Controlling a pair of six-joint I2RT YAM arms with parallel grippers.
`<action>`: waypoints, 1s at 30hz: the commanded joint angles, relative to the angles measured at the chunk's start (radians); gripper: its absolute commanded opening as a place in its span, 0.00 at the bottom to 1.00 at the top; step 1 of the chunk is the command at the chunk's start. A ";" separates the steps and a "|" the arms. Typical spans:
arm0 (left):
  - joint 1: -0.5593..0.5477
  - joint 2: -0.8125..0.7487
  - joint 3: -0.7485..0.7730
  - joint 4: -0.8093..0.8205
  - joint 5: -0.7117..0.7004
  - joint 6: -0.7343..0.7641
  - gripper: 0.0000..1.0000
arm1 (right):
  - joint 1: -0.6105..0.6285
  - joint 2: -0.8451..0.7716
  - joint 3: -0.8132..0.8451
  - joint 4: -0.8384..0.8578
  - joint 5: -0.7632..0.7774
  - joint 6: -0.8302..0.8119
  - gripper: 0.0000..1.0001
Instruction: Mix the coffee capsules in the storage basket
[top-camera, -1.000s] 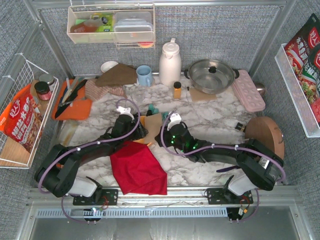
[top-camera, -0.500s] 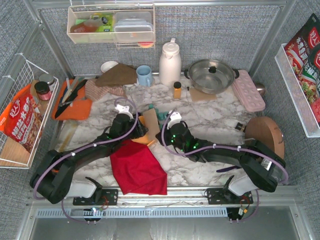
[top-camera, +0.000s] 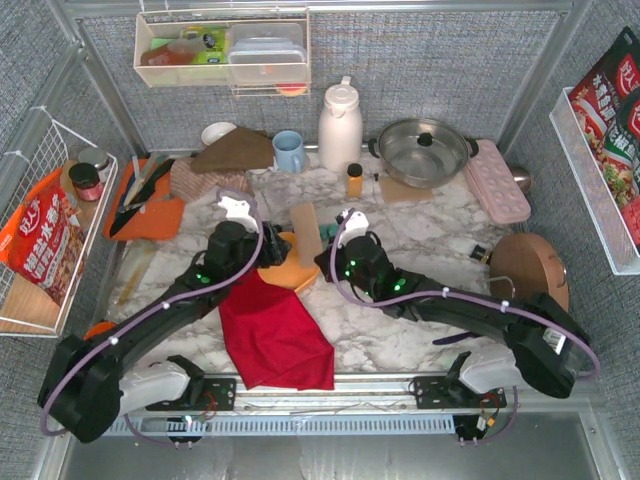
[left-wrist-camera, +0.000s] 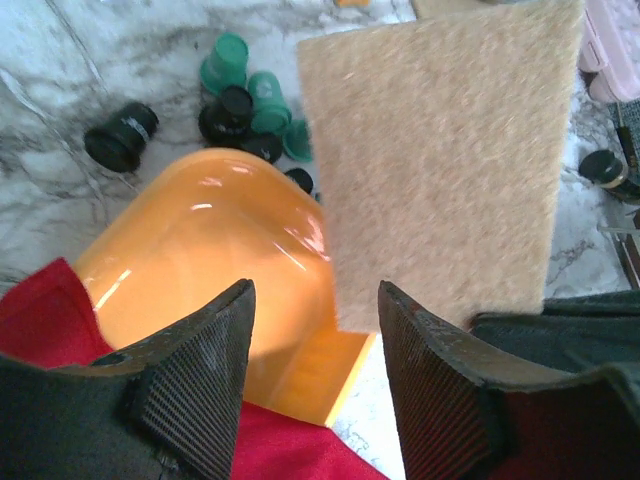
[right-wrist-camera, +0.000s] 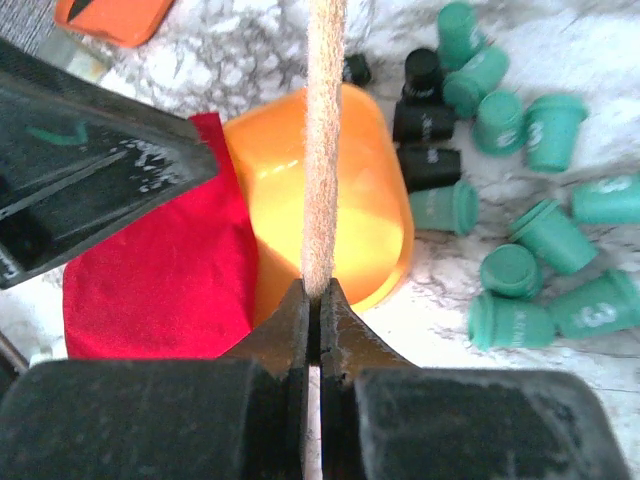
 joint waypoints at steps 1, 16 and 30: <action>-0.001 -0.082 0.032 -0.095 -0.045 0.113 0.63 | -0.002 -0.065 0.061 -0.172 0.145 -0.066 0.00; 0.000 -0.393 0.114 -0.340 -0.232 0.420 0.99 | -0.391 -0.180 0.149 -0.548 0.321 0.042 0.00; -0.001 -0.480 0.014 -0.272 -0.342 0.448 0.99 | -0.836 0.025 0.050 -0.242 0.030 0.387 0.00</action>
